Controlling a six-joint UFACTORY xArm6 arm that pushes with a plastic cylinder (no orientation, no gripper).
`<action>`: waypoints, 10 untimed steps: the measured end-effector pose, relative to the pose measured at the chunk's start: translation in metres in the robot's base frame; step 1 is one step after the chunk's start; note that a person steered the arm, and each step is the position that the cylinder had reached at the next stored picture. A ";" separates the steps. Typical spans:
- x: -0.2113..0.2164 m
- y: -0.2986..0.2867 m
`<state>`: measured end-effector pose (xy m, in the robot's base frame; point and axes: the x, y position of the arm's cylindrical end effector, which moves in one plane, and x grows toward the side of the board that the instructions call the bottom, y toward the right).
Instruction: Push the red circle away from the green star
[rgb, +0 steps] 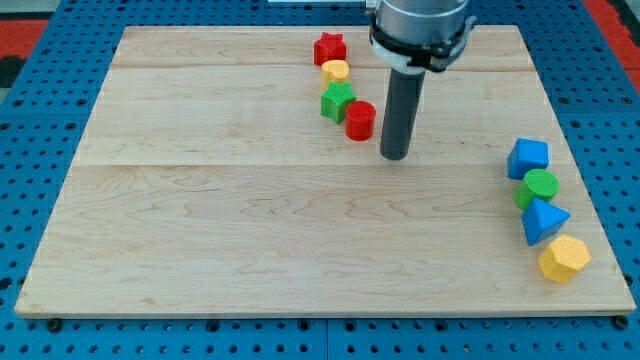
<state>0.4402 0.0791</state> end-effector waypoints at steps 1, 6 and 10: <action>-0.002 -0.040; -0.070 -0.004; -0.094 0.105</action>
<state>0.3460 0.1844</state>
